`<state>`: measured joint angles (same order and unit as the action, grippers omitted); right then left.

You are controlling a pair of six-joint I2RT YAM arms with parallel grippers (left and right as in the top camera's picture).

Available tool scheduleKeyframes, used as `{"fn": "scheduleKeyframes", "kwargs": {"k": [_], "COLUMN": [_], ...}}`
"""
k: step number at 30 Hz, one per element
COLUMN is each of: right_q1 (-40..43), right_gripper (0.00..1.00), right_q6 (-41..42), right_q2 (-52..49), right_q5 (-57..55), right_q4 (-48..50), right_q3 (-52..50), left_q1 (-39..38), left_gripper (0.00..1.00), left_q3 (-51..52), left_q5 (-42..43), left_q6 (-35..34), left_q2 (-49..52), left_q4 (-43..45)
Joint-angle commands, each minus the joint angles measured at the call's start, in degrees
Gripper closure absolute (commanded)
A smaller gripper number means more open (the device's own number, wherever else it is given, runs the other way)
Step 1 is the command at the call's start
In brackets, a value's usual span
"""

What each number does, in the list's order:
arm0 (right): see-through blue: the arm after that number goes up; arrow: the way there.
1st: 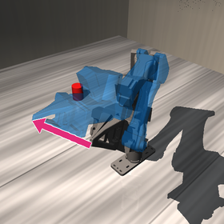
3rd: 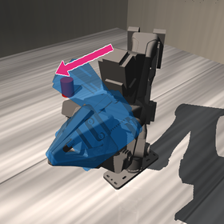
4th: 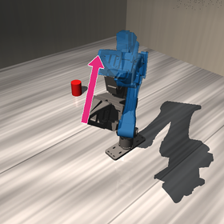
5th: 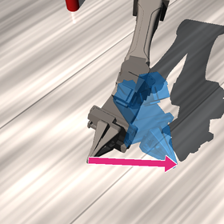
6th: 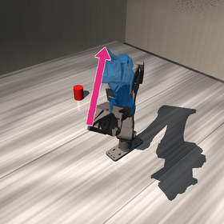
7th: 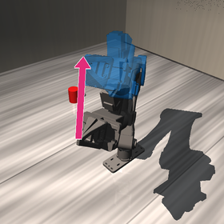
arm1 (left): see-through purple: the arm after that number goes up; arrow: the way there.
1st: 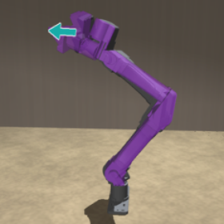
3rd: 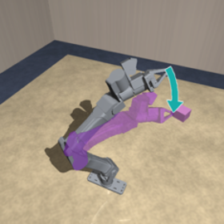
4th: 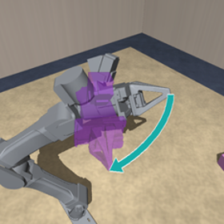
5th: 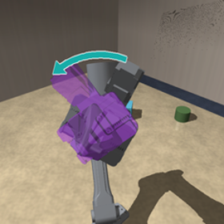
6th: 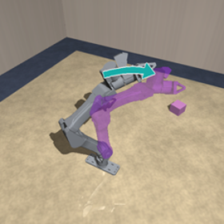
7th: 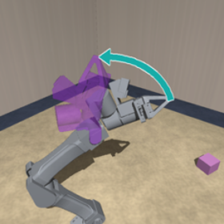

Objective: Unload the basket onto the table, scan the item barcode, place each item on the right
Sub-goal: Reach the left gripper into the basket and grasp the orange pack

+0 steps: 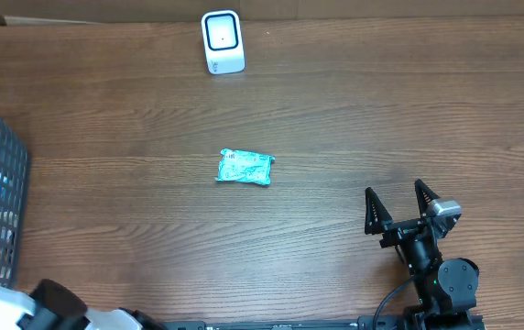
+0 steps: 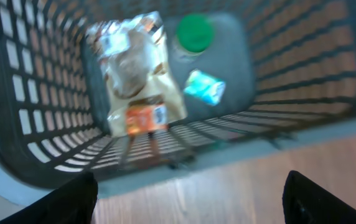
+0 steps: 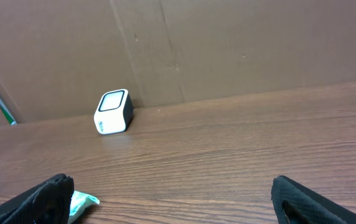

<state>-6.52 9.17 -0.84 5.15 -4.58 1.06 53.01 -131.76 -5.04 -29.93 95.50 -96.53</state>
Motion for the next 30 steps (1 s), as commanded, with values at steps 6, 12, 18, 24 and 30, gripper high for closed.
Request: {"fn": "scheduleKeyframes", "kwargs": {"k": [6, 12, 18, 24, 30], "right_q1": [-0.31, -0.31, -0.31, -0.31, -0.31], "right_gripper": [0.0, 0.0, 0.0, 0.0, 0.0], "right_q6": [-0.07, -0.07, -0.07, -0.04, -0.07], "right_q2": [0.68, 0.68, 0.68, 0.68, 0.68], "right_q5": [0.04, 0.04, 0.04, 0.02, 0.04], "right_q4": [0.22, 0.22, 0.22, 0.22, 0.22], "right_q3": [-0.59, -0.59, -0.59, -0.59, -0.59], "left_q1": [7.28, 6.49, 5.81, 5.84, 5.84], "left_gripper": [0.22, 0.24, 0.27, 0.25, 0.21], "left_q3": [12.79, 16.17, 19.26, 25.14, 29.33], "left_q5": [1.99, 2.6, 3.5, 3.63, 3.58], "left_q6": [5.38, 7.8, 9.75, 11.26, 11.78], "left_q2": [4.57, 8.5, 12.11, 12.76, 12.81], "left_q4": [5.7, 9.84, 12.09, 15.43, 17.99]}}
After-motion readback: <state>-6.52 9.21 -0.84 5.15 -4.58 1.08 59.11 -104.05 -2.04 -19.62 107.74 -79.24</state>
